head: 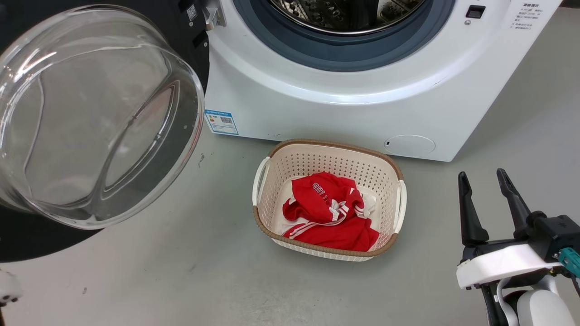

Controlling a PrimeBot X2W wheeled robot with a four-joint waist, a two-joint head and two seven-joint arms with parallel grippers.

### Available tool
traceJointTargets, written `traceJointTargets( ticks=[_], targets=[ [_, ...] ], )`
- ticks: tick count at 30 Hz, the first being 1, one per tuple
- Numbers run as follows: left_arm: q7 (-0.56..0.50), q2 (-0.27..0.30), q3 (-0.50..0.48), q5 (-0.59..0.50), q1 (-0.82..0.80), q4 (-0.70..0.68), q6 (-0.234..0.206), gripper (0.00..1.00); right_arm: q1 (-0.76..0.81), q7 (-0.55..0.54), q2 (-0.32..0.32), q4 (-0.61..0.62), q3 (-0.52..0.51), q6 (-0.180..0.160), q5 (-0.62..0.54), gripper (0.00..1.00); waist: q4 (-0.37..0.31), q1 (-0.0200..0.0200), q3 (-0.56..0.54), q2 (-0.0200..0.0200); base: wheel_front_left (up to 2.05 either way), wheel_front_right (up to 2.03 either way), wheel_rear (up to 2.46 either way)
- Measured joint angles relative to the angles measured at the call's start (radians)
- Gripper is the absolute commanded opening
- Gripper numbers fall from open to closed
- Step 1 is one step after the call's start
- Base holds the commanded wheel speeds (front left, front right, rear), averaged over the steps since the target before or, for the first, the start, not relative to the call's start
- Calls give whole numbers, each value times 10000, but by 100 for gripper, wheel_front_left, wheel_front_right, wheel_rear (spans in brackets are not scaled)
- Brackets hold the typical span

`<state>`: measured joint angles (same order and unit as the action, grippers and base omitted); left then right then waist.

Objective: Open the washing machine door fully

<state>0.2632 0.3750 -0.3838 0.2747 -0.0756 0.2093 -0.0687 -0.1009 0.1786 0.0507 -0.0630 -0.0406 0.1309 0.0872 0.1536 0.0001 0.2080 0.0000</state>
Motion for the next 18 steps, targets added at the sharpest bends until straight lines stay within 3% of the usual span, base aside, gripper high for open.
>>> traceJointTargets(
  ticks=[10, 13, 18],
  targets=[
    [-2, 58, -660, -466, -533, 700, 339, 0, -32, 71, 2, -194, 142, 2, 82, 100, -144, 0, -172, 0, 0, 0, 0],
    [-2, -257, -851, -719, 41, 282, 401, 0, -18, 153, 0, -318, 207, 2, 188, 100, -286, 0, -372, 1, 0, 0, 0],
    [-4, -1384, -821, -1089, 1215, -759, 443, 0, 154, 234, 2, -474, 244, 0, 242, 100, -495, 0, -774, 1, 0, 0, 0]
  ],
)
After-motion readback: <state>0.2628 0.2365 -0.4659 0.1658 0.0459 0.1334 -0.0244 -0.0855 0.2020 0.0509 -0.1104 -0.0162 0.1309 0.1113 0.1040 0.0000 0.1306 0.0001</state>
